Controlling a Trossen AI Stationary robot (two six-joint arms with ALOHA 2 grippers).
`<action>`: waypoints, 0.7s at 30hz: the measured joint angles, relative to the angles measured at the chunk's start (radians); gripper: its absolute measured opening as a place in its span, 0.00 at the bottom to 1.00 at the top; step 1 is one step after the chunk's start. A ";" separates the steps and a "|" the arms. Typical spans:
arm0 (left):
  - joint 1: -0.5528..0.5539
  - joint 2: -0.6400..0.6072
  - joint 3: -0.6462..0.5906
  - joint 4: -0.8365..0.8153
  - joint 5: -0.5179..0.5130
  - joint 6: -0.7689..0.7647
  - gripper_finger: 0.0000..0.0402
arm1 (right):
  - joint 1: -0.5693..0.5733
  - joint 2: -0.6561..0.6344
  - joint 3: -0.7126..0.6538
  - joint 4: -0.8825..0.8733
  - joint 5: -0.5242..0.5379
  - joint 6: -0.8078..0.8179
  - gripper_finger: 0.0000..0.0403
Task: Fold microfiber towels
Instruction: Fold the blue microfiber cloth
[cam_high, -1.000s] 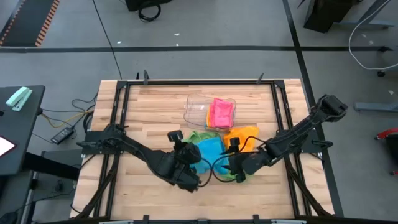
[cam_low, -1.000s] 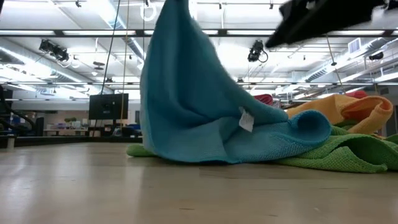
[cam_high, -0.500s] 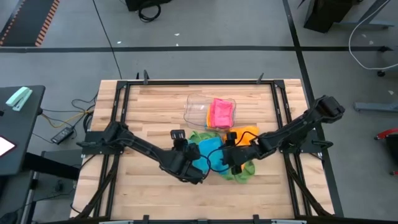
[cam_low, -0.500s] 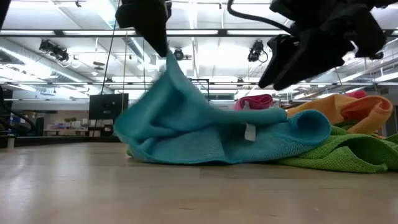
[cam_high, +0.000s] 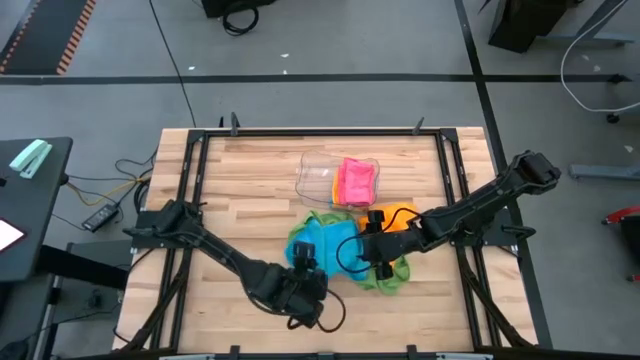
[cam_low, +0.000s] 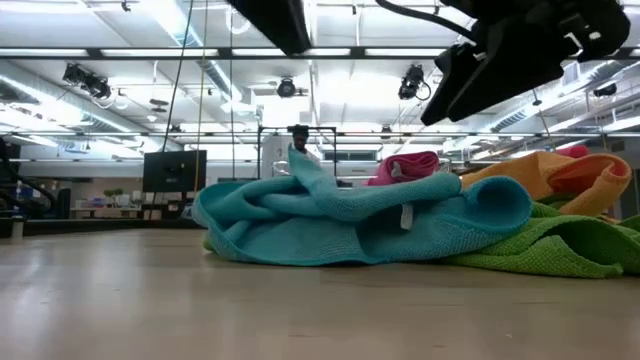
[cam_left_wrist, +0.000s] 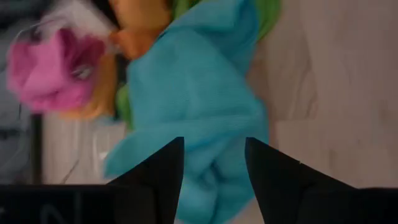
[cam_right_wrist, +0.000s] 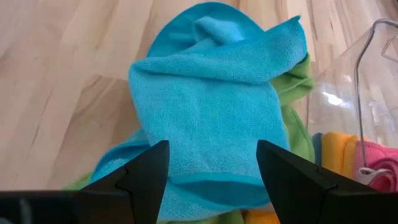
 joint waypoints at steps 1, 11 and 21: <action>0.002 0.001 -0.035 0.041 0.000 0.034 0.45 | 0.007 -0.005 0.000 -0.001 0.000 0.002 0.62; 0.037 0.002 -0.272 0.352 -0.001 0.315 0.44 | 0.076 -0.106 0.000 -0.063 0.008 0.056 0.62; 0.099 0.002 -0.339 0.413 0.149 0.587 0.39 | 0.079 -0.140 0.000 -0.061 0.054 0.064 0.62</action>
